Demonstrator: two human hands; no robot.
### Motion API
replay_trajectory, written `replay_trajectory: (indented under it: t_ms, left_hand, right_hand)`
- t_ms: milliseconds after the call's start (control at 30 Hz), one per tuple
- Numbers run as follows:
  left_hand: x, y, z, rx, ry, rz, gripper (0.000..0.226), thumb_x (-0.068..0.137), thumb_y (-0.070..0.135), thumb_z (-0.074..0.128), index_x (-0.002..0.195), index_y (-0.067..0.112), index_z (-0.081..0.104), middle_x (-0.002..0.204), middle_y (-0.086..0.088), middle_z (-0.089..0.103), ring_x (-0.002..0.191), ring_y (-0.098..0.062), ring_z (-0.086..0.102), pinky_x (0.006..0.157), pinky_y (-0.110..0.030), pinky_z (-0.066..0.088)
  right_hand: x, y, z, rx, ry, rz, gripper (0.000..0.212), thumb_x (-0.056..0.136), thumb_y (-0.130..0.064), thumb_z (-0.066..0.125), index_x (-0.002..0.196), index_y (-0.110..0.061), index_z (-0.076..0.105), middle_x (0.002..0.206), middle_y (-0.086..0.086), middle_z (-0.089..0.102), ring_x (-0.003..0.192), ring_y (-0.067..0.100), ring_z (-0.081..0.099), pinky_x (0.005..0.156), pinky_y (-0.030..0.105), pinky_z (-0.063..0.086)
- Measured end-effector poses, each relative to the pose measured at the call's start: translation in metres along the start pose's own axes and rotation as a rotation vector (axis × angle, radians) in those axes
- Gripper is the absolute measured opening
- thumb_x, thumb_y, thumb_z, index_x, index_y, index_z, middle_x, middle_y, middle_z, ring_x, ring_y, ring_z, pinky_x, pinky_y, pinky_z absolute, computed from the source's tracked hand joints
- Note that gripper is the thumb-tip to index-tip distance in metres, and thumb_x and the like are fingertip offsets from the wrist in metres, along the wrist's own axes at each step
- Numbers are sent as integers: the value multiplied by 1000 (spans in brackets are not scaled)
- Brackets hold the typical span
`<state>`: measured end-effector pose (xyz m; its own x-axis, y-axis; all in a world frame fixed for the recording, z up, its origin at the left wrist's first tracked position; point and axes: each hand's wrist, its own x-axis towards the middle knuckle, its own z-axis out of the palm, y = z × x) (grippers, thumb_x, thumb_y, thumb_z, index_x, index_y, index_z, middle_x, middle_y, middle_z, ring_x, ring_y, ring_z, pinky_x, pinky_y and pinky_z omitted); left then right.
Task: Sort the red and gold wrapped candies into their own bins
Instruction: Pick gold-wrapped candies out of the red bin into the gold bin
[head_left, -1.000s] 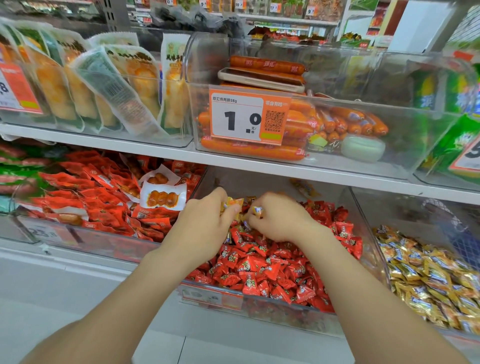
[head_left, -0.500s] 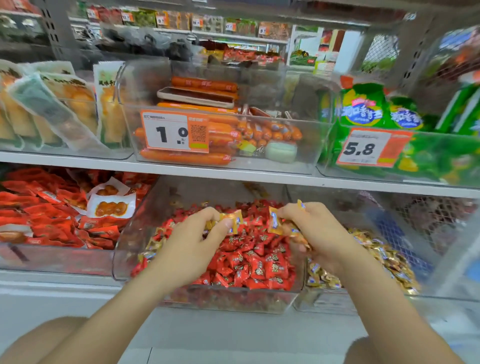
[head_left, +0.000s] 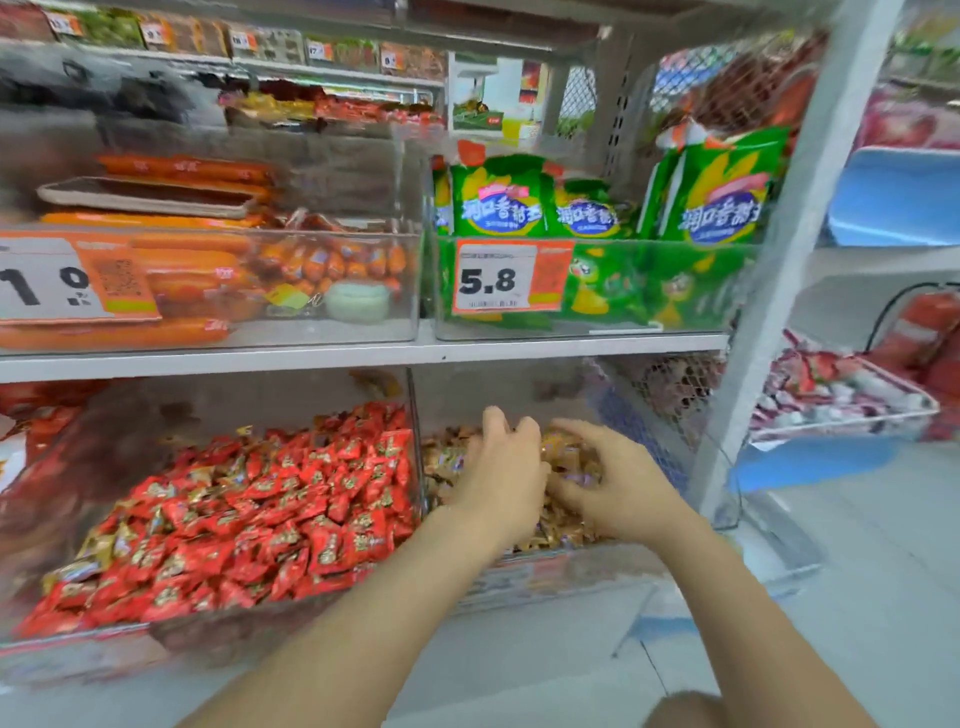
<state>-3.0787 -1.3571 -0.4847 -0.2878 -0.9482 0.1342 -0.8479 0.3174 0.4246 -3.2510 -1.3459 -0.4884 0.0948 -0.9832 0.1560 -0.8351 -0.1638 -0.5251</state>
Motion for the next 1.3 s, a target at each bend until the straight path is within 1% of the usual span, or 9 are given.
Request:
replay_trajectory:
  t_ms: [133,233,367,533,700,867,1067,1167,1300]
  left_hand:
    - [13,-6,18,133,-272,-16,42,105,35,51,143,19,44,156,-15,22,141,-53,32,116,-60,33]
    - [-10,-4,-9,265,-17,171,36,105,32,49,137,17,50,156,-14,29,136,-43,40,106,-55,42]
    - [-61,-35,-56,264,400,414,19,99,32,49,96,19,62,98,-1,53,90,-26,53,76,-43,46]
    - [-109,-134,-98,427,471,-110,24,93,40,49,92,18,60,90,-2,50,83,-29,49,70,-46,50]
    - [-128,-198,-112,340,-59,-770,73,97,69,37,146,14,39,144,-19,39,131,-47,41,106,-56,44]
    - [-112,-243,-111,86,-297,-810,114,90,86,32,165,10,-10,169,-30,9,155,-47,19,125,-52,25]
    - [-94,-267,-114,-163,-80,-725,100,82,71,65,156,15,28,153,-24,38,143,-40,41,116,-41,39]
    - [-88,-271,-120,-275,-12,-807,119,65,83,57,161,21,23,162,-22,21,148,-45,29,121,-51,33]
    - [-71,-269,-113,-390,35,-940,112,88,72,54,164,7,3,165,-25,21,148,-45,33,119,-53,36]
  right_hand:
    - [-5,0,-13,-22,6,4,43,86,-29,75,128,-25,74,125,-3,72,99,12,65,85,17,39]
    - [-8,-8,-16,-31,75,47,30,93,-20,69,120,-28,78,116,-9,77,93,7,70,91,26,52]
    - [-13,-61,-8,152,137,-34,21,94,-22,68,106,-35,79,87,-18,77,82,-1,70,84,28,59]
    - [-16,-149,31,284,29,-303,22,94,-17,67,104,-32,79,89,-15,76,86,4,70,81,24,56]
    - [5,-195,96,-212,-335,-403,62,100,-62,52,157,-43,35,156,4,38,147,32,31,124,48,28]
    - [38,-216,142,-509,-619,-341,75,101,-73,33,165,-46,3,176,8,-8,158,48,-10,128,60,-4]
    - [69,-238,159,-554,-500,-319,67,101,-59,43,162,-46,18,169,11,24,149,48,26,119,61,22]
    - [79,-247,145,-376,-444,-228,70,81,-72,45,149,-56,40,160,4,43,147,41,35,120,65,17]
    - [98,-246,147,-377,-229,-87,69,84,-74,42,147,-47,44,159,3,39,145,42,32,116,61,27]
